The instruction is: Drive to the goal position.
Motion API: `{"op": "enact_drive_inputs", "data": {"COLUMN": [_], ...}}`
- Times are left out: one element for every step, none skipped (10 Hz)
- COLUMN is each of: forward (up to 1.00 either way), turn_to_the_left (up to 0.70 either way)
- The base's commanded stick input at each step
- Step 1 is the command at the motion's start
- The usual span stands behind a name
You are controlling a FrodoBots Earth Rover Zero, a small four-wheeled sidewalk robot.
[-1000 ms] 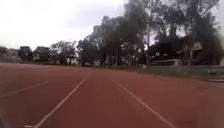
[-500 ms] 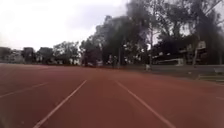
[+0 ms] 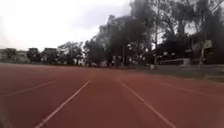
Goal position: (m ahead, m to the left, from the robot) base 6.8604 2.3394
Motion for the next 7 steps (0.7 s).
{"op": "enact_drive_inputs", "data": {"forward": [0.45,0.45,0.45,0.45,0.45,0.45,0.45], "turn_to_the_left": [0.27,0.27,0.27,0.27,0.27,0.27,0.13]}}
